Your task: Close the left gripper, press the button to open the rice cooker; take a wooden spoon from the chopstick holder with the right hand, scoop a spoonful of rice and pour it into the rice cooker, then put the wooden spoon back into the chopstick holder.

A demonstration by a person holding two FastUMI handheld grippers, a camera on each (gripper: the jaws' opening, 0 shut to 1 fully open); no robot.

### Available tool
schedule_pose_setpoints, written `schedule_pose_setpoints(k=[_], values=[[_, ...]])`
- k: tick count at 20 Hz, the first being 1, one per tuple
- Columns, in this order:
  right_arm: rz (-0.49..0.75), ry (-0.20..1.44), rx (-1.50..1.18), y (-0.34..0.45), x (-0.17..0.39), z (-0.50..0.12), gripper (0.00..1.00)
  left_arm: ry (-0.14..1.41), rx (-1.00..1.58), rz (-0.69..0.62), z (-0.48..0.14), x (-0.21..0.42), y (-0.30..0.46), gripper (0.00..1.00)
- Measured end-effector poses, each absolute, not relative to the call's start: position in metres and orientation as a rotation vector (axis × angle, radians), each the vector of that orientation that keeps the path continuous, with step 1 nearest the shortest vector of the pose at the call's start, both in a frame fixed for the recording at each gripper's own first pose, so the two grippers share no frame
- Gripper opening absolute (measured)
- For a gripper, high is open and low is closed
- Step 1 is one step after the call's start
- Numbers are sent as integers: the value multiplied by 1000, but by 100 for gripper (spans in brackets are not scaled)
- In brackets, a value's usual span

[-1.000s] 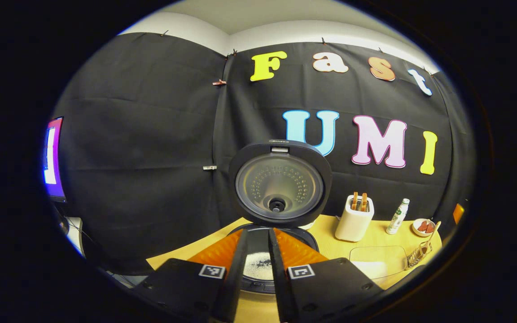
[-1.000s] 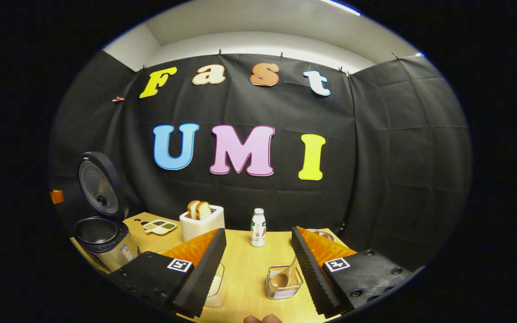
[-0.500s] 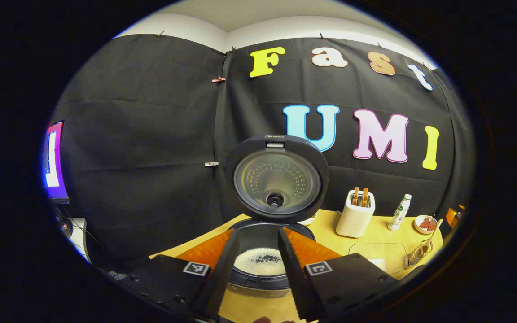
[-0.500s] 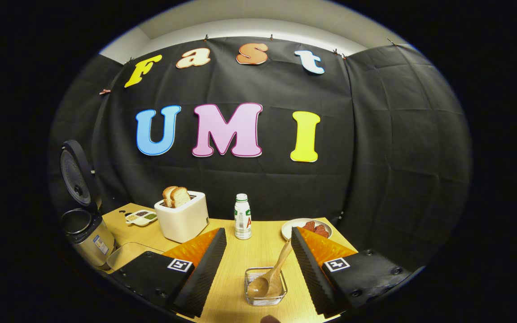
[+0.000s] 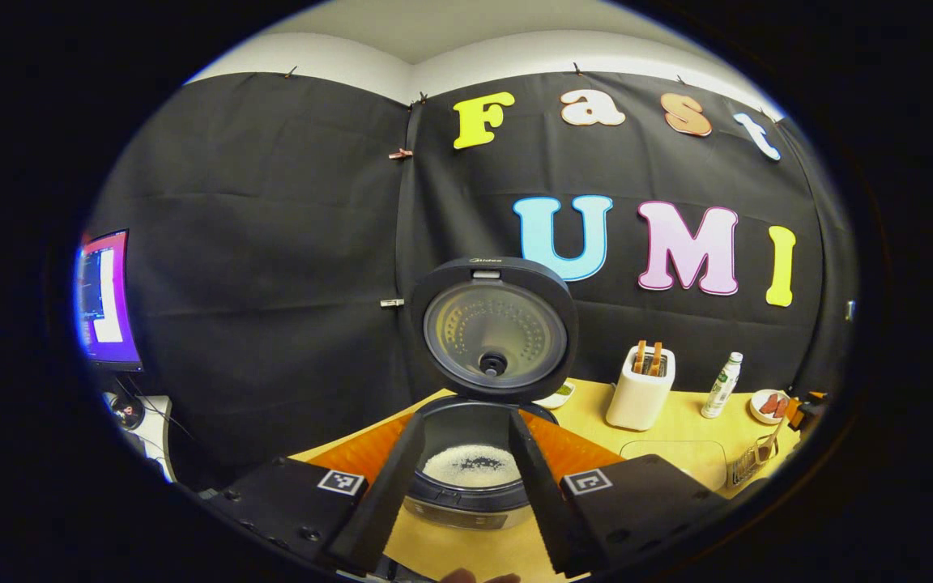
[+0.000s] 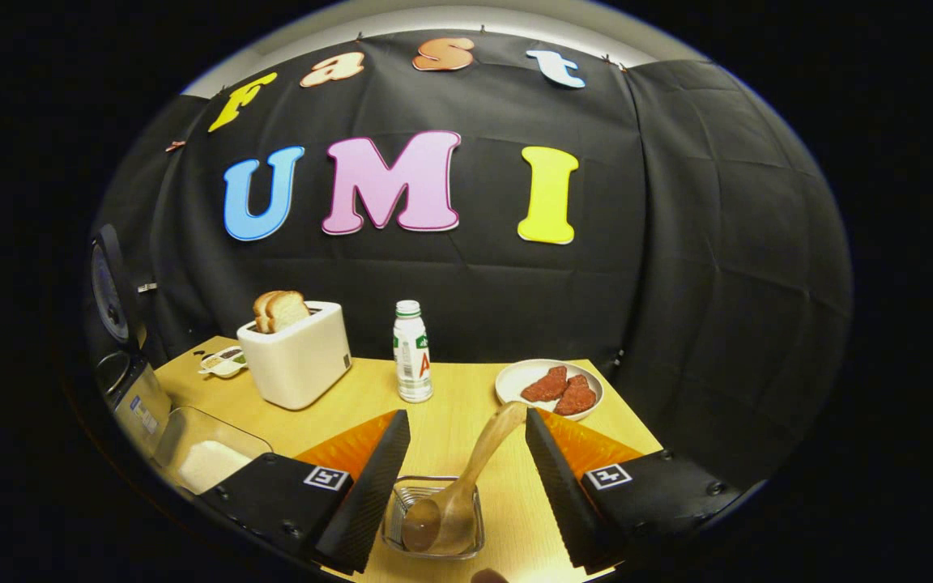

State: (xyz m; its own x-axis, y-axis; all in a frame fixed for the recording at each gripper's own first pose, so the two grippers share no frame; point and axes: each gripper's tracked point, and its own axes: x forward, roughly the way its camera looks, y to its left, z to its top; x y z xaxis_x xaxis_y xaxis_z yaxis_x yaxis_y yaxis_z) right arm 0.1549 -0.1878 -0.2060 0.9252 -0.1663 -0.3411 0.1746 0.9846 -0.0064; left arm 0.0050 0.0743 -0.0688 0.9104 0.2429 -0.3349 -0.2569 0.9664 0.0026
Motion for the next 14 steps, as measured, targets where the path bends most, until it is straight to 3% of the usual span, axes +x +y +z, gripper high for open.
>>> schedule_pose_setpoints(k=[7,9,10,11,12,13,14], values=[[-159,478,149,-185,177,-260,89,393,-33,313,-75,-22,76,75],[-169,504,138,-186,178,-270,76,393,-39,323,-73,-26,77,75],[-189,506,110,-192,177,-270,56,387,-42,320,-71,-27,75,75],[-196,500,93,-195,179,-268,51,384,-40,316,-71,-28,75,75],[-199,503,93,-195,177,-264,37,386,-37,315,-72,-29,74,75],[-196,510,96,-194,178,-265,31,391,-33,314,-74,-30,74,75],[-192,513,109,-193,179,-265,31,394,-31,312,-75,-30,74,75]])
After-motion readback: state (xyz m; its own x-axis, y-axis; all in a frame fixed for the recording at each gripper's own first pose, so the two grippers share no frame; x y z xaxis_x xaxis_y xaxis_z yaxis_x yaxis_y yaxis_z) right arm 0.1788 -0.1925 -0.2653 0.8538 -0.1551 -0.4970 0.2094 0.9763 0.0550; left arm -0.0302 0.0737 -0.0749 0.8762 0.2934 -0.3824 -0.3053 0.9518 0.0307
